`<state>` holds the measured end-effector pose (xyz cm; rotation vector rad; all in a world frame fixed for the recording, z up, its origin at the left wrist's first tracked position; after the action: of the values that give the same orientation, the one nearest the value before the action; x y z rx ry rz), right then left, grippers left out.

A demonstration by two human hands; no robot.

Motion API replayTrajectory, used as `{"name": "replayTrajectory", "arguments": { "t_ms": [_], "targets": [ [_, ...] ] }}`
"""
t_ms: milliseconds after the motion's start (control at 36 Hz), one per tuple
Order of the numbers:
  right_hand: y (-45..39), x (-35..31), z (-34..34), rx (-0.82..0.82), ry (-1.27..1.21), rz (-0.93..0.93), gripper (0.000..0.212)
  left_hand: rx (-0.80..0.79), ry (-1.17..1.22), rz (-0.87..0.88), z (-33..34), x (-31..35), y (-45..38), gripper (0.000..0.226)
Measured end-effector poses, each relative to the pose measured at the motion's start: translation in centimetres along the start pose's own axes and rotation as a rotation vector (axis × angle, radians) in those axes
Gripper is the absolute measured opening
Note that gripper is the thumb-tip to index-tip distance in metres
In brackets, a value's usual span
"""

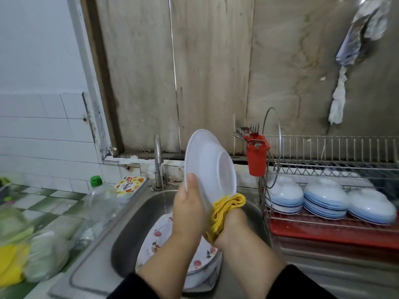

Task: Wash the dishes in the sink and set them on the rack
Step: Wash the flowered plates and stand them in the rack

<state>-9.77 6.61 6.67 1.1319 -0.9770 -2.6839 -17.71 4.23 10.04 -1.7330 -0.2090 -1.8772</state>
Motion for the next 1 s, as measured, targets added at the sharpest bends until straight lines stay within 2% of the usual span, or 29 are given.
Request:
{"name": "replayTrajectory", "arguments": {
  "t_ms": [83,167,250,333,389,444,556,611,694,750,833,889,944,1000],
  "targets": [
    [0.4,0.1,0.4,-0.129,0.066,0.205,0.047,-0.155,-0.105,0.122,0.1,-1.5,0.9,0.024],
    [-0.9,0.1,0.0,-0.117,0.084,0.197,0.041,-0.287,-0.219,0.228,0.1,-2.7,1.0,0.031],
    [-0.8,-0.4,-0.2,-0.109,0.131,0.226,0.033,-0.370,-0.291,0.334,-0.1,-3.5,1.3,0.029],
    [-1.3,-1.3,-0.1,-0.130,0.176,0.284,0.037,-0.433,-0.322,0.480,-0.4,-4.2,1.8,0.045],
    [-1.9,-1.9,0.0,-0.162,0.169,0.306,0.043,-0.497,-0.393,0.529,-0.6,-5.2,2.0,0.063],
    [-2.2,-2.5,0.2,-0.211,0.211,0.269,0.052,-0.549,-0.505,0.599,-0.9,-6.1,2.0,0.081],
    [-1.6,-3.0,-0.5,-0.322,0.270,0.256,0.068,-0.610,-0.608,0.686,-1.7,-5.8,1.3,0.088],
    [-1.4,-3.3,-1.0,-0.371,0.215,0.209,0.072,-0.658,-0.677,0.743,-2.0,-5.3,0.6,0.090],
    [-0.6,-3.9,-1.9,-0.453,0.112,0.133,0.089,-0.725,-0.725,0.801,-2.8,-4.5,-0.6,0.095],
    [0.5,-4.1,-2.3,-0.484,0.051,0.025,0.086,-0.762,-0.791,0.829,-3.4,-4.3,-1.5,0.097],
    [1.7,-3.8,-2.7,-0.567,0.030,0.005,0.079,-0.795,-0.865,0.855,-4.1,-4.2,-2.9,0.094],
    [2.2,-3.4,-2.7,-0.626,0.011,0.004,0.074,-0.778,-0.826,0.855,-4.3,-4.2,-3.5,0.083],
    [2.5,-3.0,-2.4,-0.609,-0.013,-0.004,0.070,-0.710,-0.752,0.865,-4.7,-4.4,-3.8,0.068],
    [2.7,-2.4,-2.1,-0.579,-0.039,-0.030,0.067,-0.547,-0.680,0.918,-5.3,-5.2,-3.8,0.049]
  ]
}}
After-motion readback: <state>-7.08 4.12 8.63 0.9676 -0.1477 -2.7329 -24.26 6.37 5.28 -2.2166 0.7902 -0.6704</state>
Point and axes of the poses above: each hand's wrist, its own y-axis away from the middle knuckle, its own z-axis out of the palm, x = y × z, the point moved 1 cm from there along -y, towards the middle knuckle, and after that the axes turned 11 degrees about x, right-handed, at the moved point
